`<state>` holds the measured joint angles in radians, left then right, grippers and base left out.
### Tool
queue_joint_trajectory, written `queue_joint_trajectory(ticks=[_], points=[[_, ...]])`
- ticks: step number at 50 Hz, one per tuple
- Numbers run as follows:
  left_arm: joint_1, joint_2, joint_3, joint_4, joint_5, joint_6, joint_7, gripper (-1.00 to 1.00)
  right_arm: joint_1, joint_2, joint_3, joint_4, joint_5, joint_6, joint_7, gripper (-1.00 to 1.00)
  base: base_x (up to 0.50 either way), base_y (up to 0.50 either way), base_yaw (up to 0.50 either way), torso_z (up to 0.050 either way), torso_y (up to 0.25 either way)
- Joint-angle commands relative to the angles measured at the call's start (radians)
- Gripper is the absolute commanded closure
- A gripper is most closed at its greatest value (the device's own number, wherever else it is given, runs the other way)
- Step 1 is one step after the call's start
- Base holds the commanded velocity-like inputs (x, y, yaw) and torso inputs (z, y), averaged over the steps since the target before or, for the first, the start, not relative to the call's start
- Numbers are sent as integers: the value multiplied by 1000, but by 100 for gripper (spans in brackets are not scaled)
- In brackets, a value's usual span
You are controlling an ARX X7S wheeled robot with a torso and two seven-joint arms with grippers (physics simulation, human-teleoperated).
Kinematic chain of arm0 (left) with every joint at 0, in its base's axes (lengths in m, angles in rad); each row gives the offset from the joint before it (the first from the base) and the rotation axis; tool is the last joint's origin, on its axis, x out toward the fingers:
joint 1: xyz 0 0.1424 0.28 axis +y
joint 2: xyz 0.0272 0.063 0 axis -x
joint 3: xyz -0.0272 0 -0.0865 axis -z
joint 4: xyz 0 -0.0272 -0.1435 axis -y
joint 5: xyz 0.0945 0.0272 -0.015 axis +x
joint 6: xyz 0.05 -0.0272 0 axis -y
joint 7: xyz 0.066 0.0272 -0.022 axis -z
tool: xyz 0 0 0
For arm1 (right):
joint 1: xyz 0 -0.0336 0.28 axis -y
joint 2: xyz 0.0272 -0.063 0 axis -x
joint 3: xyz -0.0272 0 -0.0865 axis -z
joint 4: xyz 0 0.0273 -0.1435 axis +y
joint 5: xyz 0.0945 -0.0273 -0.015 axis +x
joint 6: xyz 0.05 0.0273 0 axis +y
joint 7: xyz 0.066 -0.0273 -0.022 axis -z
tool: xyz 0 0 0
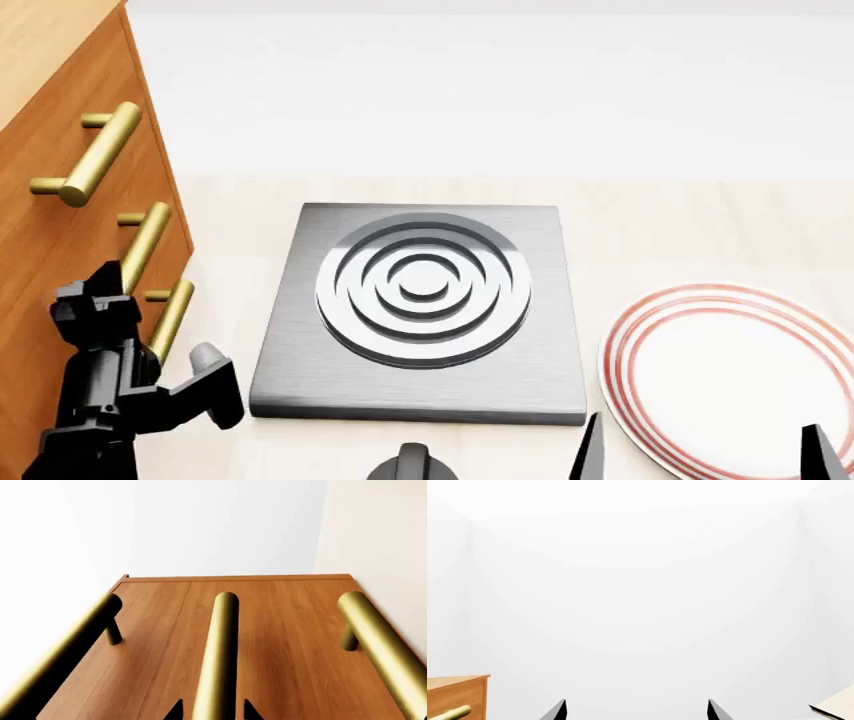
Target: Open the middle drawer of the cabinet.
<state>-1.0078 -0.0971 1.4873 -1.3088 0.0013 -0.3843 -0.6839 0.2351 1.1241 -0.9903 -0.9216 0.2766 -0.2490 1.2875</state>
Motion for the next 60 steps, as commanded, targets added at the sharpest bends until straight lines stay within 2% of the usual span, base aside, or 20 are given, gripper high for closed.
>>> queue_joint_trajectory(ticks=[1,11,38,60], points=[[0,0,1,0,0,-9,-11,100,-2,0,4,0,1,0,-1,-100,0,0,0,0,0],[-1,9,25,0,12,-12,-22,100,-4,-2,7,0,1,1,-2,-100,0,0,0,0,0],[-18,96,96,0,9,17,-23,100,-35,35,27,12,1,-67,17,-100,2,0,-2,0,0],[-34,97,89,101,22,-11,-1,100,-38,24,30,13,2,-64,4,-100,6,0,-3,0,1]])
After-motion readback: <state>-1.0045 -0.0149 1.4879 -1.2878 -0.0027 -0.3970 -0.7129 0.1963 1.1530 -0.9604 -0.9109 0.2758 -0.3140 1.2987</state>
